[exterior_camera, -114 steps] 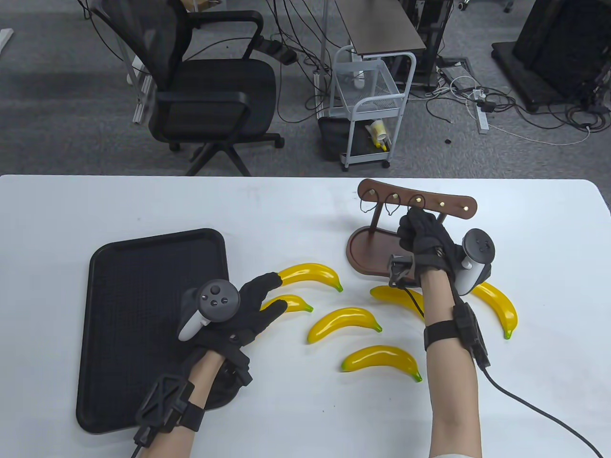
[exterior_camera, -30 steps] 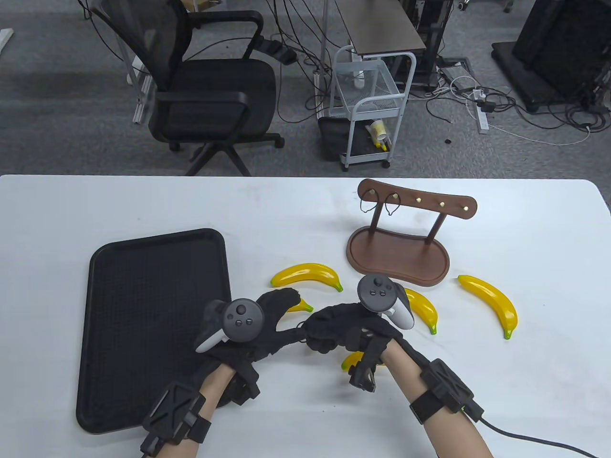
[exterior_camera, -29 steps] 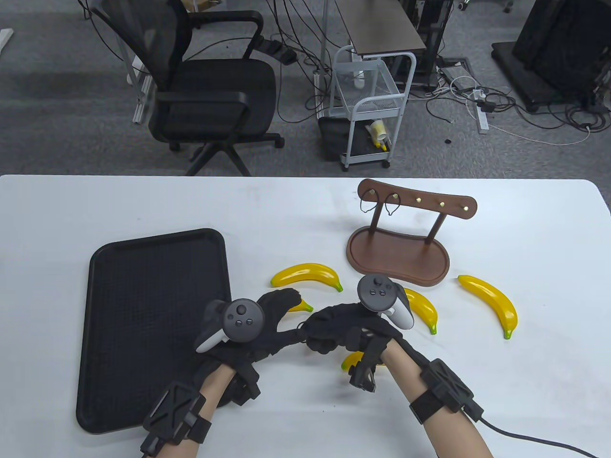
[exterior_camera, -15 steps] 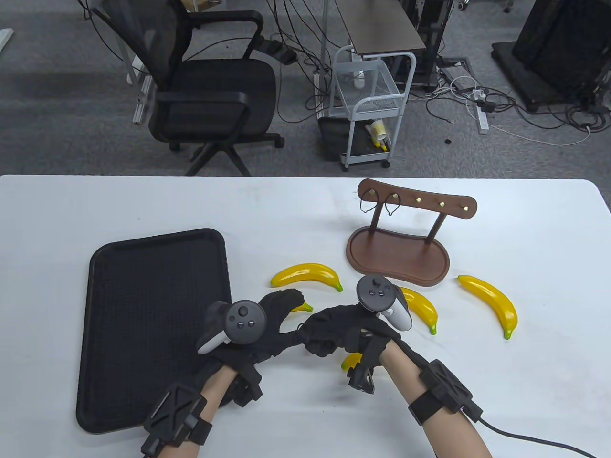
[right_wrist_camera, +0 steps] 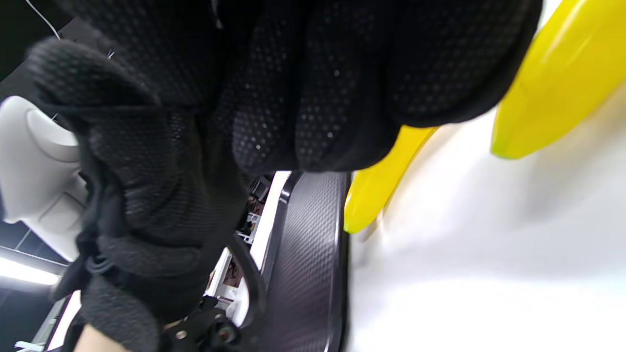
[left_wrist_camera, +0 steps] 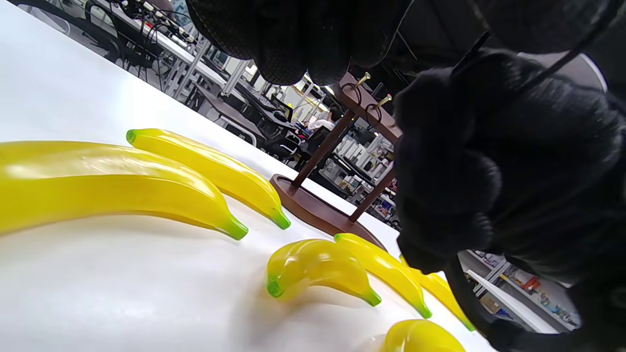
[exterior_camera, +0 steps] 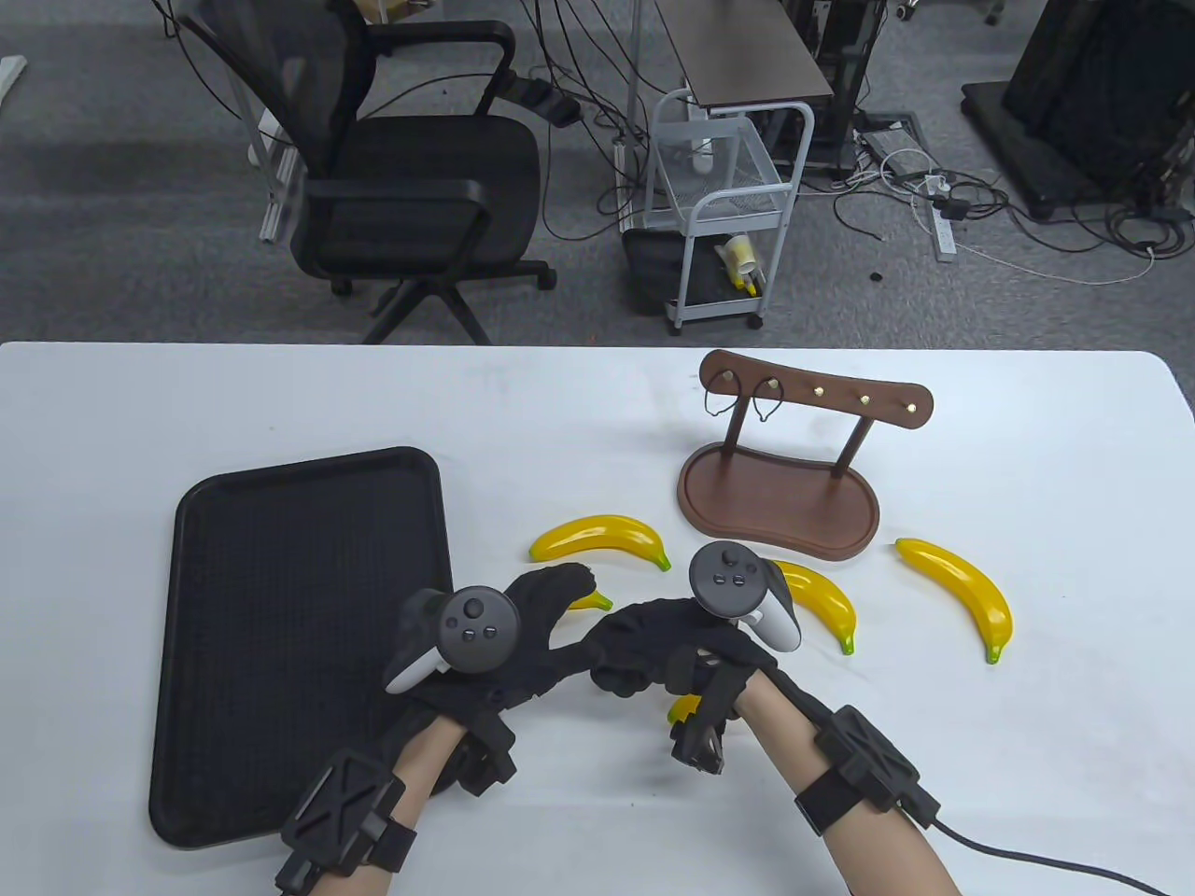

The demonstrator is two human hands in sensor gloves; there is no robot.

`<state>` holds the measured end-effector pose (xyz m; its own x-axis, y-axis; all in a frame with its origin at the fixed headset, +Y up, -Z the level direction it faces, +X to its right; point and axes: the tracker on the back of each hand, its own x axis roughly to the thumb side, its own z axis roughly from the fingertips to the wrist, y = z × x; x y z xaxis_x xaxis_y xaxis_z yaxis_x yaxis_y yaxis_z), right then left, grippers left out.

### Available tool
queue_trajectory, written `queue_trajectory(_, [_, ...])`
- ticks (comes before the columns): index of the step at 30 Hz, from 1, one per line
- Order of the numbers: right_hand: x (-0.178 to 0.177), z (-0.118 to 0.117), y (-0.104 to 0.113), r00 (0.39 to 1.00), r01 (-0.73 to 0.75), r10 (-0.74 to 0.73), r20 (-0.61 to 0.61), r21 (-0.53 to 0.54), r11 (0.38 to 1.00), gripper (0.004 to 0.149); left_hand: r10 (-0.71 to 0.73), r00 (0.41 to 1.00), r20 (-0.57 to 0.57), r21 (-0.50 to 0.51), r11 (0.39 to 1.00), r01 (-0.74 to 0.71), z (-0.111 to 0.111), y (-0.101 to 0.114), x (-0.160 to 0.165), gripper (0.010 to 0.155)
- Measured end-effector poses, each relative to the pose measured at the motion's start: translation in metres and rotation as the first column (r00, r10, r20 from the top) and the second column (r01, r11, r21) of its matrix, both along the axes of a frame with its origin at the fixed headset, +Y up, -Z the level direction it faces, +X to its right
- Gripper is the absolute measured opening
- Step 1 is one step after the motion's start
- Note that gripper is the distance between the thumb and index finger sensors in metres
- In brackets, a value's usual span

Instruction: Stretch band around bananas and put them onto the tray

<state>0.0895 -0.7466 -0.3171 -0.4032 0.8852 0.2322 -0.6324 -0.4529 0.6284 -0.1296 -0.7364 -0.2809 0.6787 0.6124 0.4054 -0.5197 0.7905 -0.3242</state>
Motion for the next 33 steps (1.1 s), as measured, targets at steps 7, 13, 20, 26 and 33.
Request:
queue_trajectory(7, [0.006,-0.001,0.009,0.994,-0.064,0.053,0.094,0.113,0.992,0.036,0.082,0.997,0.010,-0.041,0.996,-0.081,-0.001,0.002,-0.003,0.084])
queue_trajectory(13, [0.009,0.000,0.015,0.987,-0.110,0.086,0.139,0.176,0.978,0.036,0.158,0.987,0.021,-0.087,0.984,-0.156,-0.004,0.001,-0.009,0.081])
queue_trajectory(20, [0.015,-0.002,0.020,0.977,-0.096,0.050,0.209,0.218,0.971,0.036,0.283,0.958,0.044,-0.156,0.949,-0.273,-0.008,0.002,-0.015,0.076])
queue_trajectory(26, [0.016,0.000,0.026,0.965,-0.089,0.017,0.261,0.268,0.959,0.035,0.364,0.930,0.053,-0.218,0.913,-0.345,-0.011,-0.001,-0.018,0.074])
queue_trajectory(33, [0.017,0.001,0.027,0.954,-0.072,-0.015,0.300,0.275,0.959,0.035,0.392,0.918,0.066,-0.233,0.900,-0.368,-0.012,0.002,-0.018,0.070])
